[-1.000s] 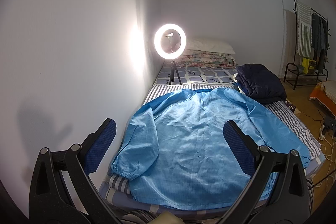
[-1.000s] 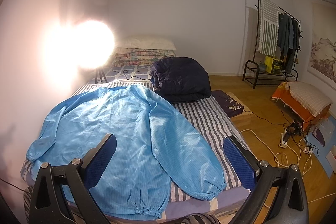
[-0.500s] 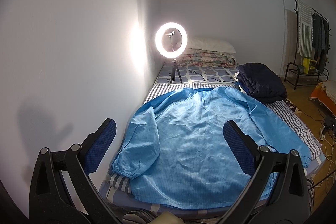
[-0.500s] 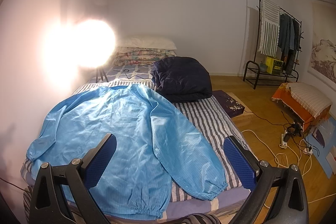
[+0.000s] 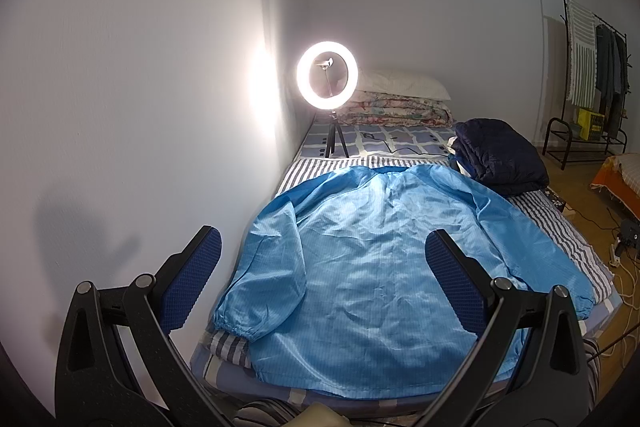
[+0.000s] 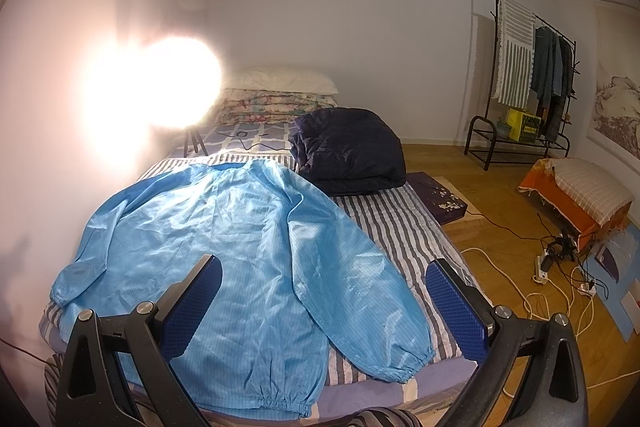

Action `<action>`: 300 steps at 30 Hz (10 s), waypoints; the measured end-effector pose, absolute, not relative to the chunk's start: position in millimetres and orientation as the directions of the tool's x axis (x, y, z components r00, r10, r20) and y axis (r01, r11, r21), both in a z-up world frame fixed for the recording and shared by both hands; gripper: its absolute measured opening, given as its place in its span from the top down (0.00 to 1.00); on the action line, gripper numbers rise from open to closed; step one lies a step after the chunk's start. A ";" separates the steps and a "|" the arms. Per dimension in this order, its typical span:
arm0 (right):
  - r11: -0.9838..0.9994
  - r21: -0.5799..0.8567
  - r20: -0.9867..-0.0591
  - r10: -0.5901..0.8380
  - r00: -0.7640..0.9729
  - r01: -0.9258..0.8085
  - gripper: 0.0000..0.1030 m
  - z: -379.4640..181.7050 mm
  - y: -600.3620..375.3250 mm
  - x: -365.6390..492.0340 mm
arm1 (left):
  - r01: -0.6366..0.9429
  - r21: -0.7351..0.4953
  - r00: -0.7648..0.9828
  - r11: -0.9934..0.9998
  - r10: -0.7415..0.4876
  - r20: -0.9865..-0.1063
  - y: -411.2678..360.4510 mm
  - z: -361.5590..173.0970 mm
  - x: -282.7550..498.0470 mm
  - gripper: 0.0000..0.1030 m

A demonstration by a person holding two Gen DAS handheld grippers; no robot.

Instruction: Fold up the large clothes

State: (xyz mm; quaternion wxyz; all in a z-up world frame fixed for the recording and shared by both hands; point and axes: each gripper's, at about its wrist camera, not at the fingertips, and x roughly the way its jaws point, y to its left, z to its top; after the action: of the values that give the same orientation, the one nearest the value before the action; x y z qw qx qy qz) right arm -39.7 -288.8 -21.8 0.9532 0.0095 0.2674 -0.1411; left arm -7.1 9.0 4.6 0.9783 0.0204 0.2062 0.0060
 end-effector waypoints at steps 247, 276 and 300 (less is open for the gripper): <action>0.871 0.369 -0.796 0.477 0.374 -0.326 0.71 -254.1 -67.7 226.9 | -0.111 -0.272 0.544 0.956 -0.170 -0.822 176.5 -256.5 58.1 0.68; 0.832 0.360 -0.833 0.491 0.255 -0.422 0.71 -288.4 -7.9 200.4 | -0.110 -0.216 0.495 0.970 -0.135 -0.858 162.3 -275.7 54.2 1.00; 0.796 0.345 -0.832 0.505 0.231 -0.497 0.70 -274.2 11.4 173.7 | -0.139 -0.252 0.502 0.958 -0.151 -0.851 177.1 -273.2 41.2 1.00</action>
State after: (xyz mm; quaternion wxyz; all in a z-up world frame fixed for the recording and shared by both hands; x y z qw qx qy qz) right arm 173.7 11.4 -274.2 0.7844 0.0035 0.5318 0.3192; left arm 41.2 177.1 -273.2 0.8544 -0.1453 0.4989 -0.0037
